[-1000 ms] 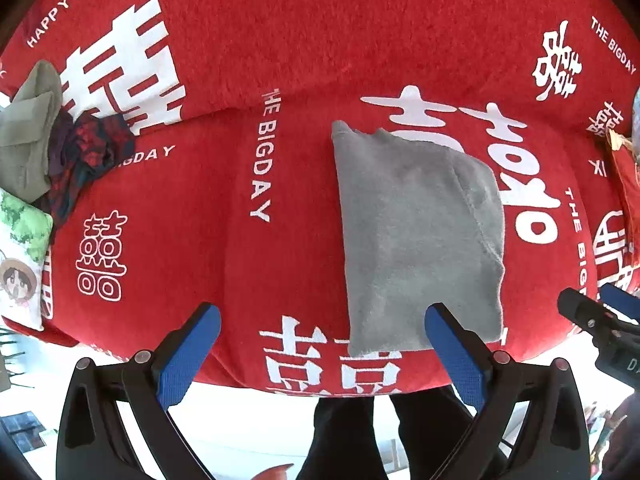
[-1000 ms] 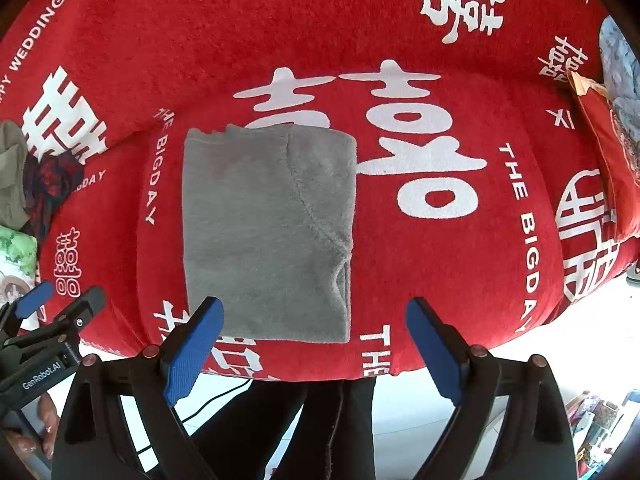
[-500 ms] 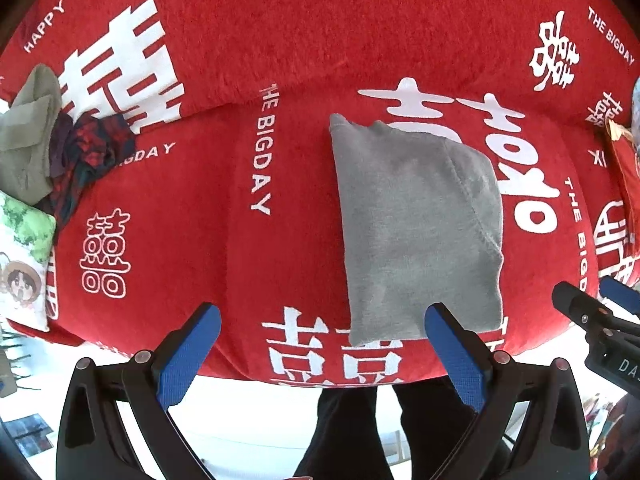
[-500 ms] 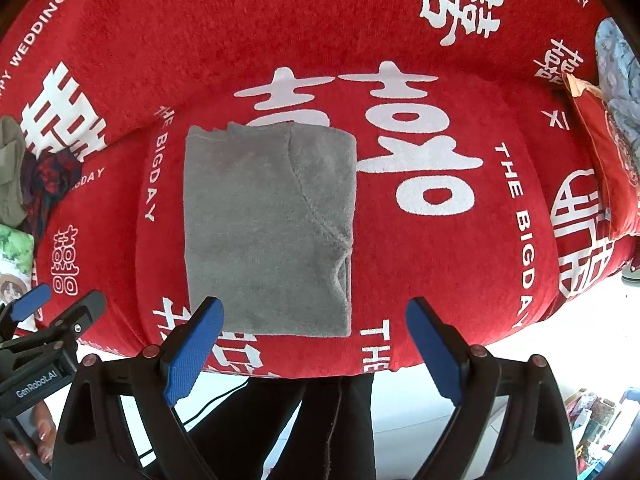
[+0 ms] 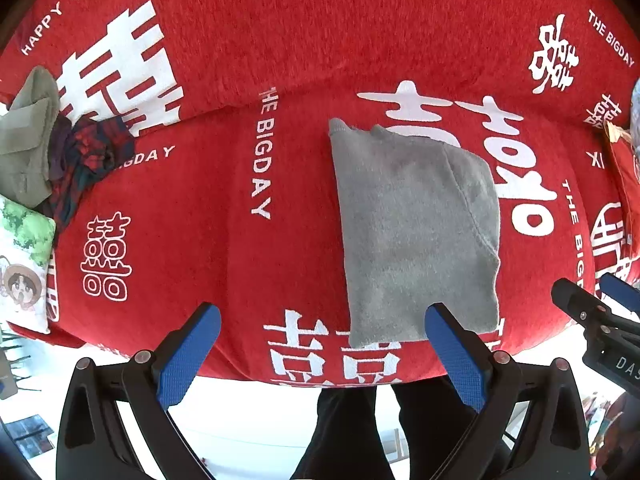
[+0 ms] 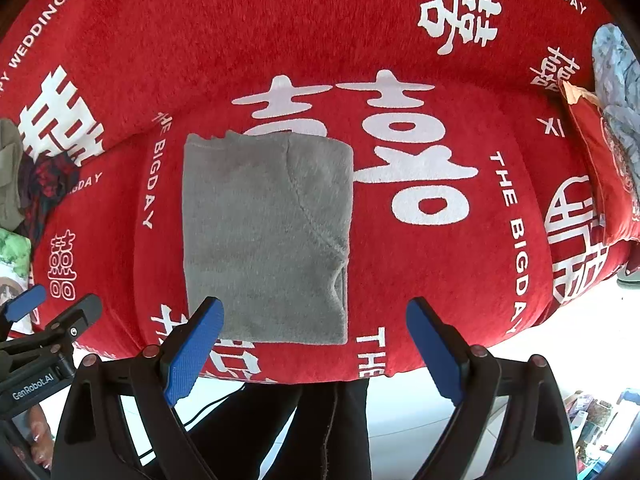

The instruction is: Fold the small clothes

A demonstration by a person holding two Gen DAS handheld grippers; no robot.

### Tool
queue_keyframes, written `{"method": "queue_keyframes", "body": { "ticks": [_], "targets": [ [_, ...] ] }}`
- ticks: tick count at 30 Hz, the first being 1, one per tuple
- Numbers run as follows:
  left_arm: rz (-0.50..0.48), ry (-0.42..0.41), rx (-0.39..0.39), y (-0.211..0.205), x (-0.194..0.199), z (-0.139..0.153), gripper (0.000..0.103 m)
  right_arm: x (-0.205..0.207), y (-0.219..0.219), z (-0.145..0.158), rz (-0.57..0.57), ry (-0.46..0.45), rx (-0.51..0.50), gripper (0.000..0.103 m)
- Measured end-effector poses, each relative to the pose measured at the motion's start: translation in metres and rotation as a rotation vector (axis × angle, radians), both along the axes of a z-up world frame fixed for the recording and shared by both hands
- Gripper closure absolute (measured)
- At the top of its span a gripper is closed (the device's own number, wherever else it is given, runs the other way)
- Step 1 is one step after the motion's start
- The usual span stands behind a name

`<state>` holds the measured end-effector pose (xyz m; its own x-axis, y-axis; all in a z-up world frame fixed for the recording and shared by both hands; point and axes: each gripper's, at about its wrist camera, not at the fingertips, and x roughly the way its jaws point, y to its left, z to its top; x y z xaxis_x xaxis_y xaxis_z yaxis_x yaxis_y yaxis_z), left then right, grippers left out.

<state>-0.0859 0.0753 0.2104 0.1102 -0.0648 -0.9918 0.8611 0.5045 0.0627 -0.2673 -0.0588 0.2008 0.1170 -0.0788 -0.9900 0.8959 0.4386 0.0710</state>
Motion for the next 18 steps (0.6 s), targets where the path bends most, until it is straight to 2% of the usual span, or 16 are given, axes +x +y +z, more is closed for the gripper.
{"method": "queue_keyframes", "body": {
  "ticks": [18],
  "targets": [
    [-0.009, -0.014, -0.024, -0.002, 0.005, 0.01, 0.001, 0.009, -0.002, 0.015, 0.017, 0.018, -0.032, 0.009]
  ]
}}
